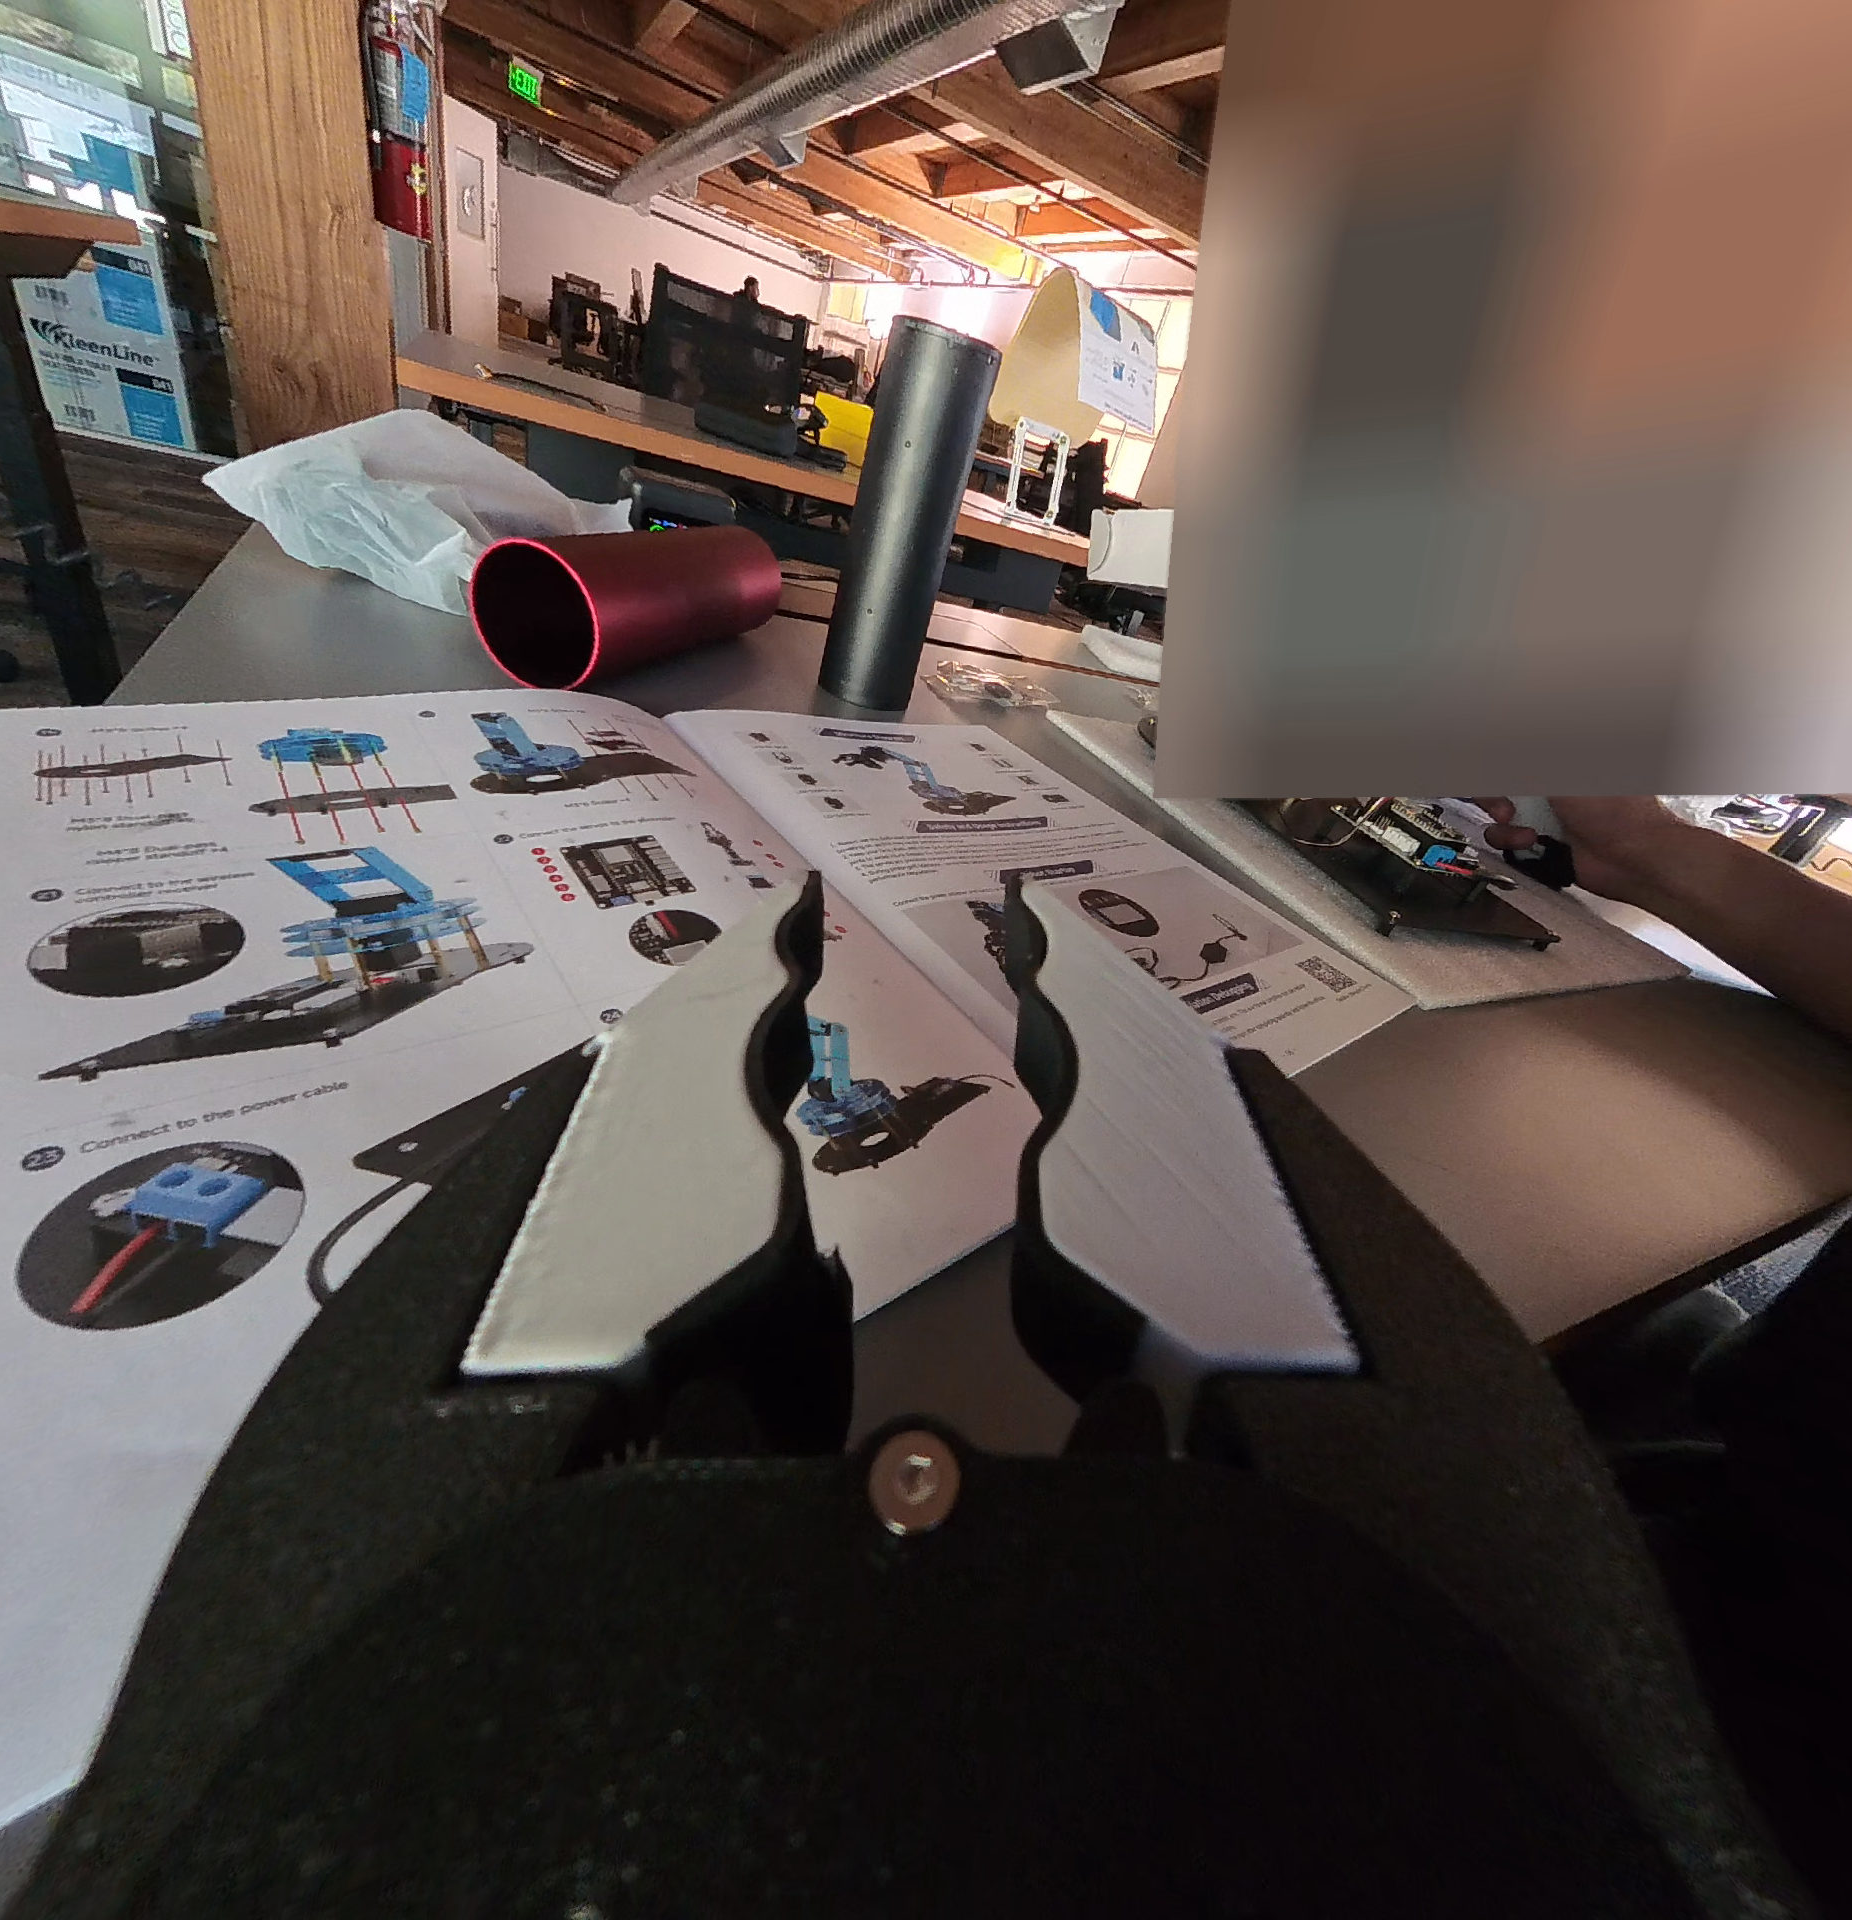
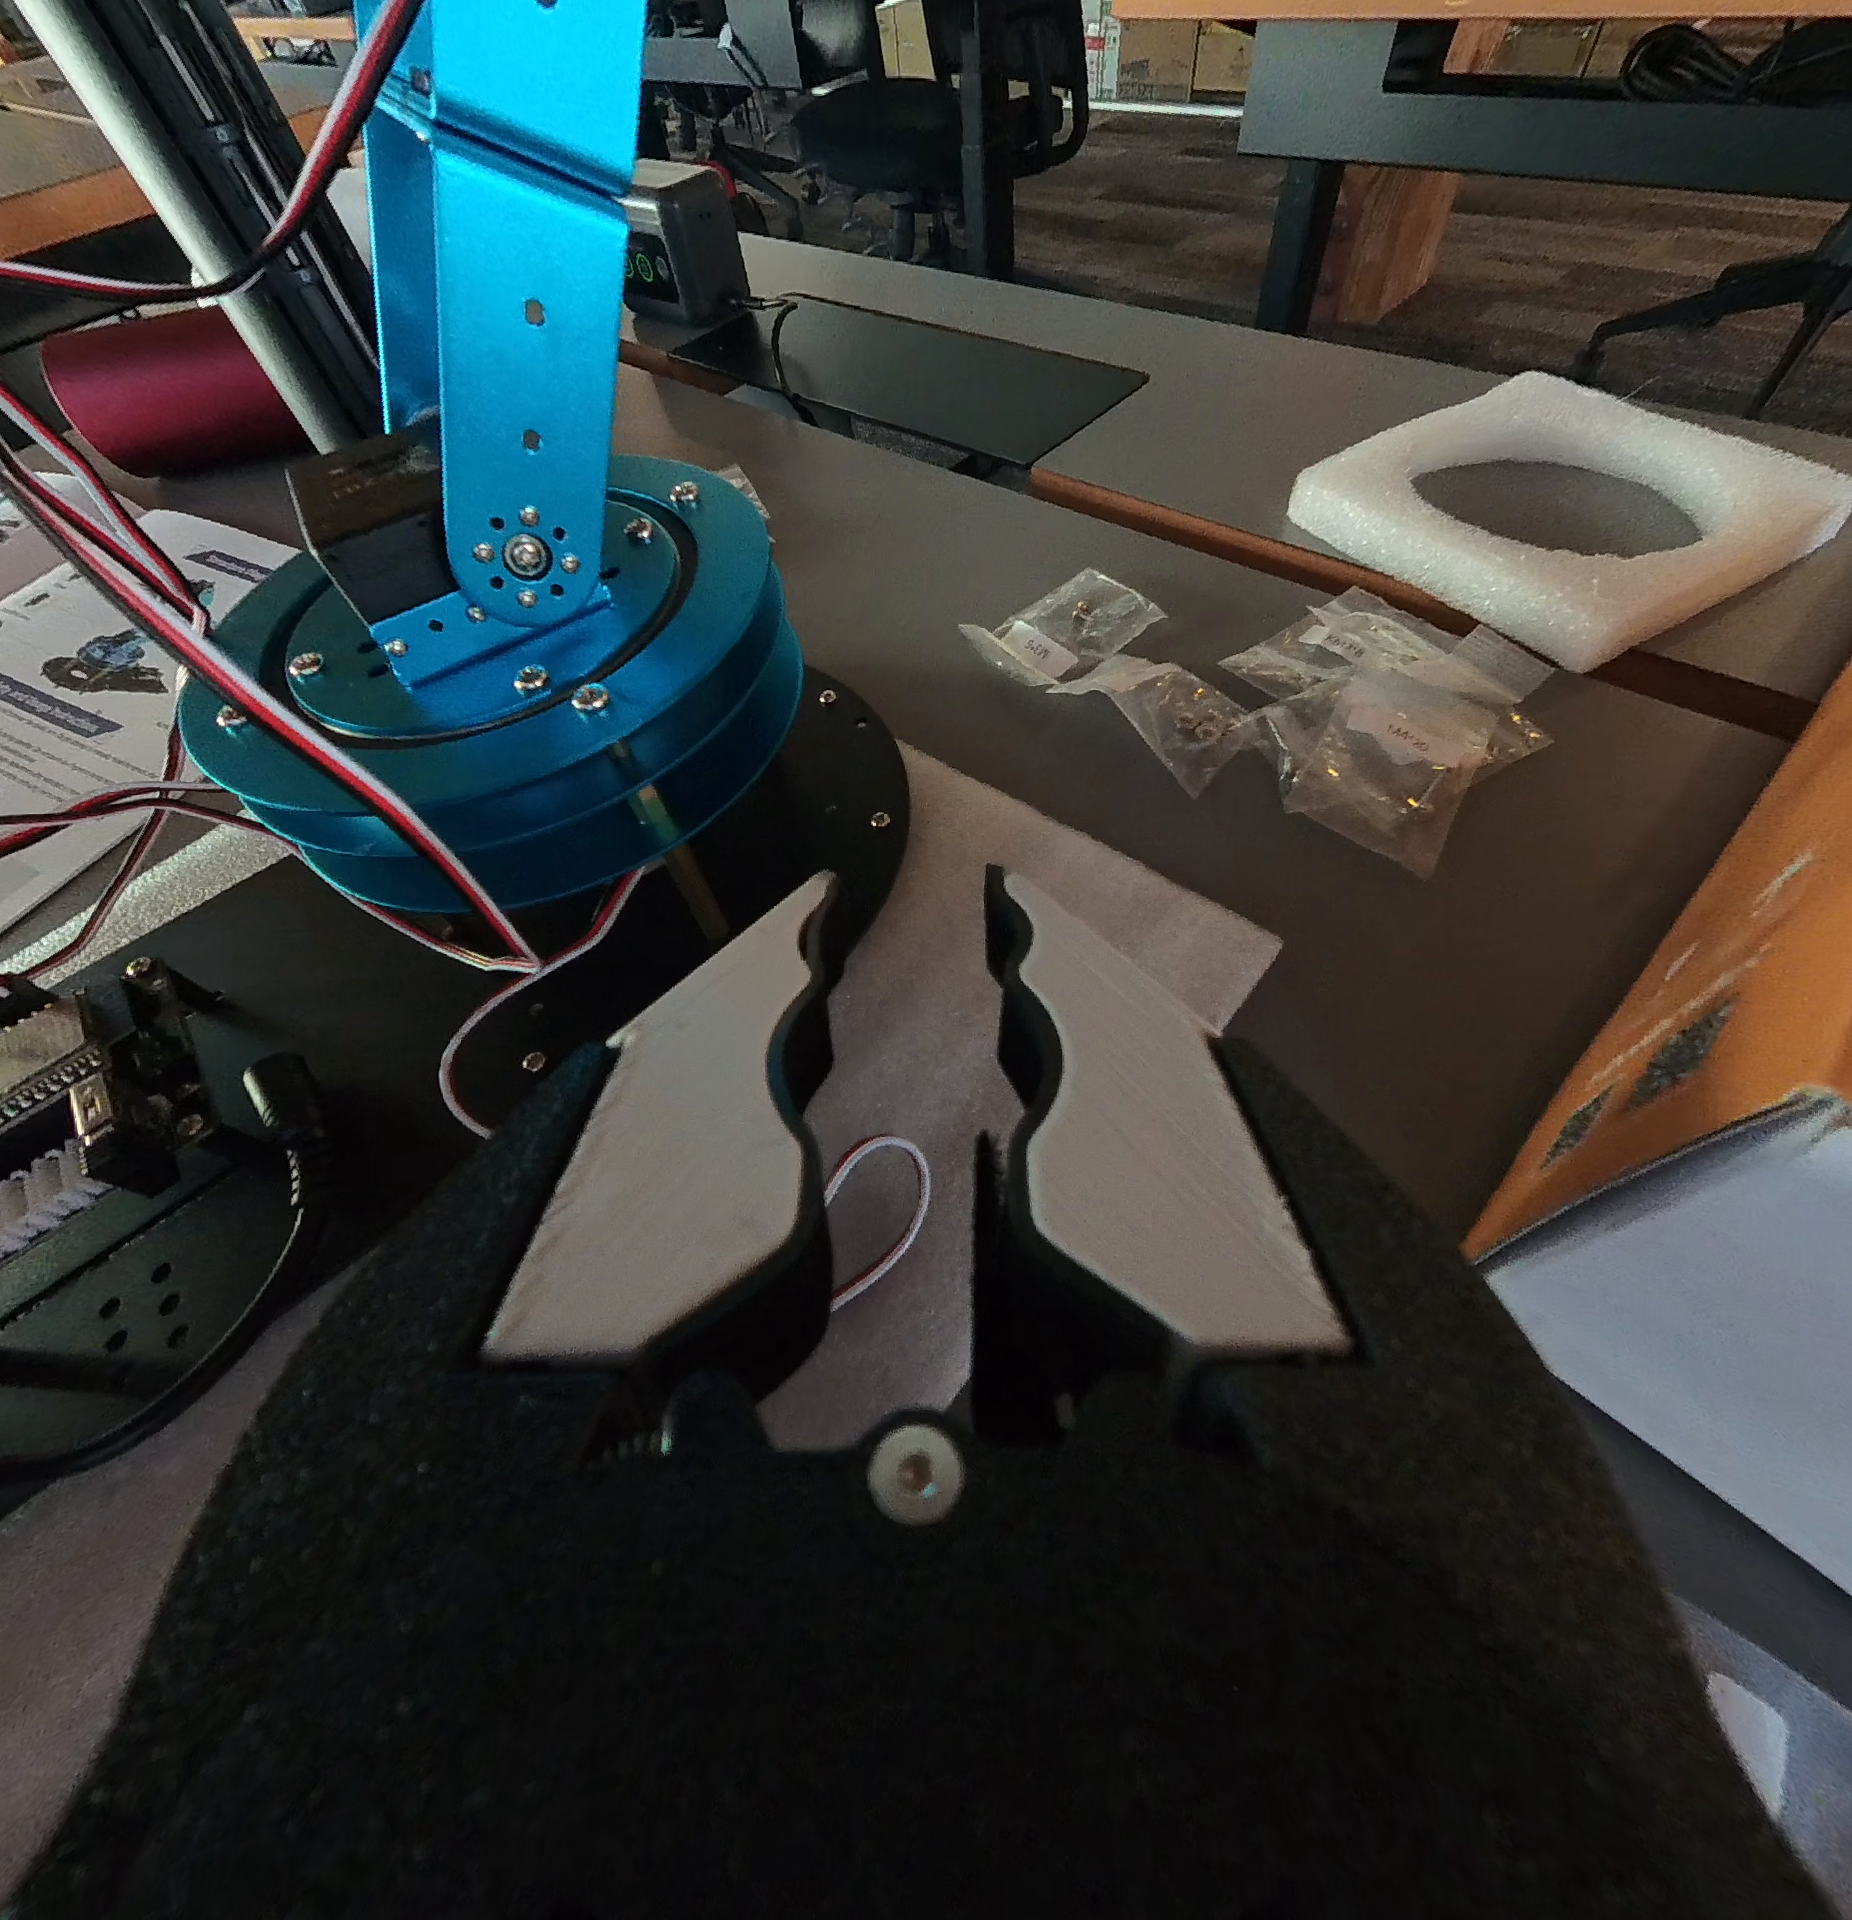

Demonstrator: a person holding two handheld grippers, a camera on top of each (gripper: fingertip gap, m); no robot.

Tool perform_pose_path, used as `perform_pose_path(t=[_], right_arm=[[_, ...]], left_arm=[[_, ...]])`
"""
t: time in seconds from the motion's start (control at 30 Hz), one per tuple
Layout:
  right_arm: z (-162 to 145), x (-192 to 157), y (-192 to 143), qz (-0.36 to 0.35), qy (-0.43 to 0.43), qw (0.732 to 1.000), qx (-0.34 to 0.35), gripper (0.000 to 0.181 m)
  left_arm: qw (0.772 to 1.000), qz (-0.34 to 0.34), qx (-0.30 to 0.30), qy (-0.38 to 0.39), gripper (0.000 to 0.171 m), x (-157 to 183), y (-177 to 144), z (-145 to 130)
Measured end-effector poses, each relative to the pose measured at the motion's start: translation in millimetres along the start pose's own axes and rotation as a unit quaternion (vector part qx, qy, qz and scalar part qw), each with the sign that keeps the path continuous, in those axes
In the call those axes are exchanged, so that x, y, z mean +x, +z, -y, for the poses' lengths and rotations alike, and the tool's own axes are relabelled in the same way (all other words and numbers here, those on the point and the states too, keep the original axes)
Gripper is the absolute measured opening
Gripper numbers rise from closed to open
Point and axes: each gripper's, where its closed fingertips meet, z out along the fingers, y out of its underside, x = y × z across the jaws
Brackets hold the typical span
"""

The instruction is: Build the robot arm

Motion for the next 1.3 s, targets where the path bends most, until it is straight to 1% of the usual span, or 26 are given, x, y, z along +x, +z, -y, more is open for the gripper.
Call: perform_pose_path(t=[1.3], right_arm=[[-1.4,-0.2,0.9,0.002,0.001,1.000,-0.006,0.025]], left_arm=[[1.000,0.004,-0.002,-0.004,0.032,2.1,9.7,3.2]])
